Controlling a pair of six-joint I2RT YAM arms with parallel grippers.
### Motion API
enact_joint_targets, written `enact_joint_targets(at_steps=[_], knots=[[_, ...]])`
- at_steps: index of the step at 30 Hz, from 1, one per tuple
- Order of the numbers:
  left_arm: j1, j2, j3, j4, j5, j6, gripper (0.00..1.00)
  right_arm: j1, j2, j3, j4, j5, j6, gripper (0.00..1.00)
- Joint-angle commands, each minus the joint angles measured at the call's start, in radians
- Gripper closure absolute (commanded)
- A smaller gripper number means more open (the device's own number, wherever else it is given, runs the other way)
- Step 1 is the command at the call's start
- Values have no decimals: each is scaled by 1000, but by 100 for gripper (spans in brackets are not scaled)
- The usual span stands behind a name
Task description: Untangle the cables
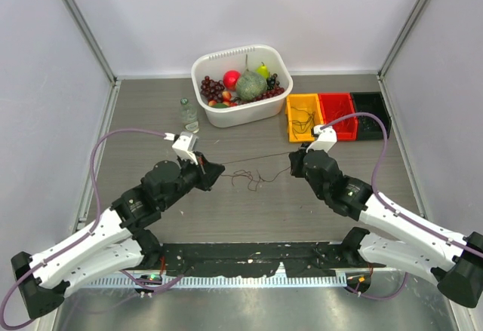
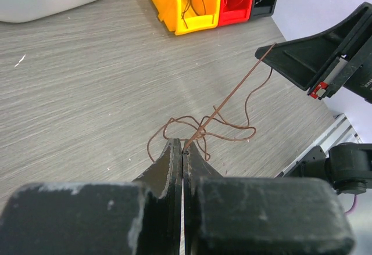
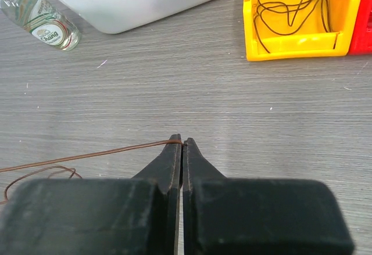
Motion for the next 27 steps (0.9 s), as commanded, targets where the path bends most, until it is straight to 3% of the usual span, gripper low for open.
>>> enact_joint_targets(at_steps=[1,4,7,12,17,21,25,27], knots=[[17,-48,105,-146,-166,58,100,-42,-12,20,-213,341,-23,99],[18,-60,130,-160,-106,49,100,-43,-7,17,-212,367,-15,95],[17,-61,133,-113,64,3,100,-43,-5,-21,-132,322,-9,89],[17,-34,116,-7,276,-106,100,-43,22,-78,83,229,-23,67],[17,-44,105,76,333,-158,100,-43,120,-91,184,228,-37,58],[17,-70,177,-40,250,-111,100,-62,188,-87,141,321,-5,53],[17,-108,206,-94,205,-83,100,-96,98,-127,210,115,-78,50],[15,-103,213,-100,178,-88,100,-97,48,-168,352,-199,-170,42]])
